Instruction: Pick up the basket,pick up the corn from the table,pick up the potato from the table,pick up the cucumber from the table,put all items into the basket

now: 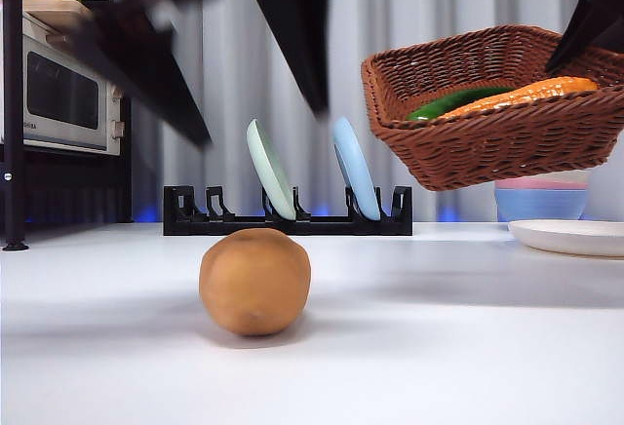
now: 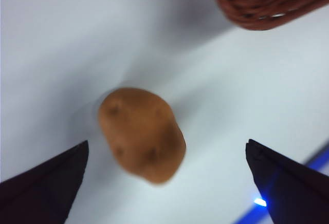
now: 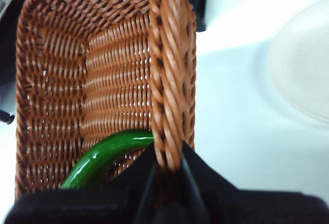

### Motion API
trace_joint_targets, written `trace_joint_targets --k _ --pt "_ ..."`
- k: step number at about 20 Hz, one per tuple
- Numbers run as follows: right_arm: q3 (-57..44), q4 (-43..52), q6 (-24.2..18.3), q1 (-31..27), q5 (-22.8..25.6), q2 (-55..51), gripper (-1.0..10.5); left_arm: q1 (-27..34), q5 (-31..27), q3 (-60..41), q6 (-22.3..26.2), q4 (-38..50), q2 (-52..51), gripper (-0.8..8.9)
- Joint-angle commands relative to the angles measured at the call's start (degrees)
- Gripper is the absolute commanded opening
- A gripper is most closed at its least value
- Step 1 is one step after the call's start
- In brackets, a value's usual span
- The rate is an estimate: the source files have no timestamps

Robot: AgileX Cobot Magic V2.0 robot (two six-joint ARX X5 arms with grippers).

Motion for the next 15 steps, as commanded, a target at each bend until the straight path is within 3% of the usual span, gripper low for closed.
trace_joint_targets --k 1,8,9,10,11,15 --pt "0.2 1.1 1.2 -0.7 -0.6 0.0 -0.1 1.2 0.0 -0.6 -0.7 2.2 6.4 5.67" --pt "0.2 1.1 1.2 -1.0 -0.7 0.0 -0.1 2.3 0.0 -0.6 -0.7 3.9 15.7 5.31" --pt "0.2 1.1 1.2 -1.0 -0.6 0.0 -0.1 2.2 0.1 -0.6 0.2 4.6 15.7 3.45" --pt "0.2 1.1 1.2 -1.0 -0.7 0.0 -0.1 2.1 0.0 -0.6 1.8 4.9 15.7 0.81" --pt "0.2 1.1 1.2 -1.0 -0.7 0.0 -0.1 2.1 -0.1 -0.6 3.1 5.0 15.7 0.04" --pt "0.2 1.1 1.2 -0.9 -0.7 0.0 -0.1 2.1 3.2 -0.6 6.9 5.3 14.4 -0.08"
